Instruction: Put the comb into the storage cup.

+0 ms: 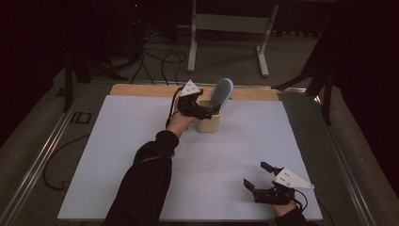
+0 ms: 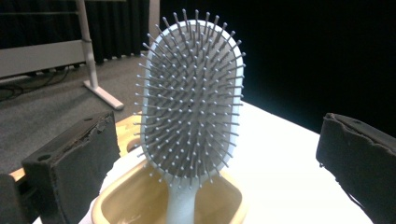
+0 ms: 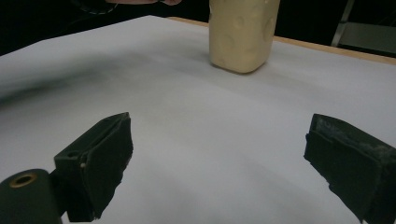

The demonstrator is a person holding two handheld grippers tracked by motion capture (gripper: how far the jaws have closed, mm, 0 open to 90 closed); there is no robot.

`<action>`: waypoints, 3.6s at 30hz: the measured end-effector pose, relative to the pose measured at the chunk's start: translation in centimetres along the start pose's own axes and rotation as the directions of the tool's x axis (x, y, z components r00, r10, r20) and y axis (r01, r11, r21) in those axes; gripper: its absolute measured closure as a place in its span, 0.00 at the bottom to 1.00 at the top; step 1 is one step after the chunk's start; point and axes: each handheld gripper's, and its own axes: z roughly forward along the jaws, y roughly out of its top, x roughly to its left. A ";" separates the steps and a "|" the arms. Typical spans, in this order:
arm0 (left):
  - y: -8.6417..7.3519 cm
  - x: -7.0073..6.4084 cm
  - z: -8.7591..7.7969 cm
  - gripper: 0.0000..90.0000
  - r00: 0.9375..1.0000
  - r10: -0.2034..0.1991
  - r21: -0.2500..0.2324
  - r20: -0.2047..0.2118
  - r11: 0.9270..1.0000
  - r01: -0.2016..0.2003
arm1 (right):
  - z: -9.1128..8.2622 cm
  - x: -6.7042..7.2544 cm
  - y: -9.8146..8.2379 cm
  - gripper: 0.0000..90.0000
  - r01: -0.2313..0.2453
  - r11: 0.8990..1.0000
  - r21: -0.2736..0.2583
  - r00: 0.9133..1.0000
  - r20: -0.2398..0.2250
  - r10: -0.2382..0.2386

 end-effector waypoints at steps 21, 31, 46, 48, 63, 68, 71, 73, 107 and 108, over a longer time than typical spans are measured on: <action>0.6 0.2 -2.9 0.00 0.996 -0.016 0.081 0.091 0.997 0.008 | 0.2 0.2 0.0 0.08 0.007 1.000 0.011 1.000 -0.003 -0.007; 0.3 0.7 -4.9 0.00 0.994 -0.017 0.110 0.108 0.994 0.005 | 0.3 0.3 0.0 0.08 0.009 1.000 0.013 1.000 0.001 -0.009; -0.8 1.0 -8.0 0.00 0.997 0.002 0.136 0.076 0.991 -0.012 | 0.4 0.4 0.0 0.08 0.015 1.000 0.021 1.000 0.005 -0.015; -1.0 1.1 -8.5 0.00 0.997 -0.005 0.143 0.076 0.990 -0.006 | 0.5 0.4 0.0 0.08 0.019 1.000 0.023 1.000 0.005 -0.019; -2.7 1.3 -11.9 0.00 0.999 0.010 0.176 0.046 0.984 -0.018 | 0.6 0.6 0.0 0.08 0.024 0.999 0.026 1.000 0.006 -0.024; -3.4 1.4 -13.0 0.00 0.999 0.010 0.177 0.034 0.984 -0.015 | 0.6 0.5 0.0 0.08 0.024 0.999 0.027 1.000 0.006 -0.024; -3.7 1.5 -13.6 0.00 0.999 0.007 0.179 0.031 0.984 -0.013 | 0.6 0.6 0.1 0.08 0.026 0.999 0.027 1.000 0.006 -0.026; -4.0 1.4 -13.9 0.00 1.000 0.008 0.181 0.028 0.983 -0.013 | 0.6 0.6 0.1 0.08 0.026 0.999 0.028 1.000 0.006 -0.027; -9.2 0.9 -22.4 0.00 0.999 0.000 0.199 -0.043 0.980 0.008 | 0.9 0.7 0.1 0.08 0.028 0.999 0.033 1.000 0.010 -0.028; -9.6 0.8 -22.7 0.00 0.999 -0.004 0.203 -0.044 0.979 0.013 | 0.9 0.7 0.1 0.08 0.028 0.999 0.033 1.000 0.011 -0.029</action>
